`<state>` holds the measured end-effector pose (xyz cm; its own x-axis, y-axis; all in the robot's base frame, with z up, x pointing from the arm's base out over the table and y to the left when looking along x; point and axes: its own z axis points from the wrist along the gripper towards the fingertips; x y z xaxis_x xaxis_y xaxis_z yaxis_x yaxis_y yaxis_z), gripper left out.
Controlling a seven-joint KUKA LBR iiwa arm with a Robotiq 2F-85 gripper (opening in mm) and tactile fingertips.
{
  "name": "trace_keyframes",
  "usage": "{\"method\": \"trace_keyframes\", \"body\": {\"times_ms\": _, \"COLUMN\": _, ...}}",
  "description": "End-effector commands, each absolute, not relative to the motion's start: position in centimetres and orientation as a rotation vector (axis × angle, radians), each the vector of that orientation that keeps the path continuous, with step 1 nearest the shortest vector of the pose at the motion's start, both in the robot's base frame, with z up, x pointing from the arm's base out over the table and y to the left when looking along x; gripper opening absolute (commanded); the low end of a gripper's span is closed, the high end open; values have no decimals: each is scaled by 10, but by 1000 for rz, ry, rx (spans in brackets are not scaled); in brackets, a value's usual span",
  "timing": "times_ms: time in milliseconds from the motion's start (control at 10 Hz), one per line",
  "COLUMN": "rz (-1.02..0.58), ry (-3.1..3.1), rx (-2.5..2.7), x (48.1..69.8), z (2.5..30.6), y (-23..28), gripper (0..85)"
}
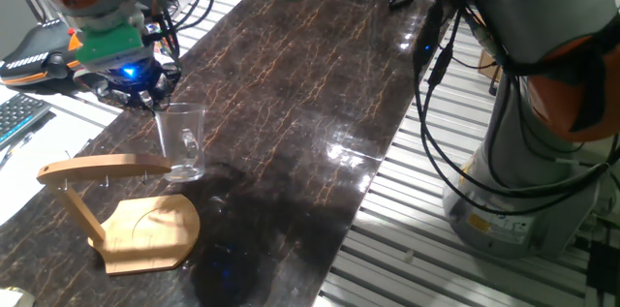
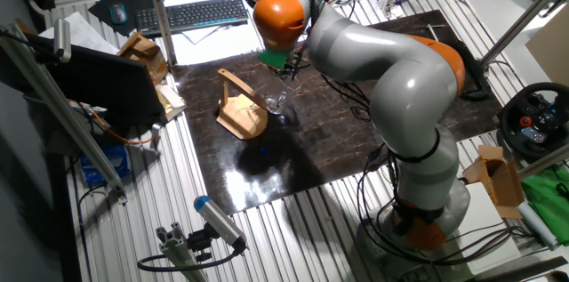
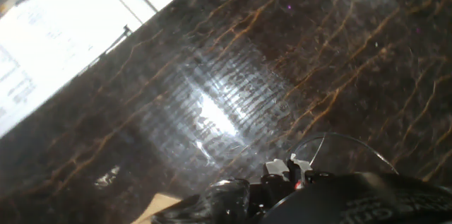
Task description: Take the cup off the cup rack
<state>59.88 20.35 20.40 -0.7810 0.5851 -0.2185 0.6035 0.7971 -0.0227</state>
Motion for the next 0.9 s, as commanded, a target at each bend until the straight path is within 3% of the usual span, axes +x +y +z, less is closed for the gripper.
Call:
{"method": "trace_keyframes", "body": {"times_ms": 0, "rz": -94, "ry": 2874, "rx": 593, "x": 599, "z": 204, "y": 204, "gripper": 20}}
{"method": "trace_keyframes", "body": {"times_ms": 600, "rz": -92, "ry": 2884, "rx": 288, "x": 597, "z": 197, "y": 197, "gripper": 20}}
{"method": "trace_keyframes", "body": {"times_ms": 800, "rz": -166, "ry": 2869, "rx": 184, "x": 597, "z": 197, "y": 197, "gripper": 20}}
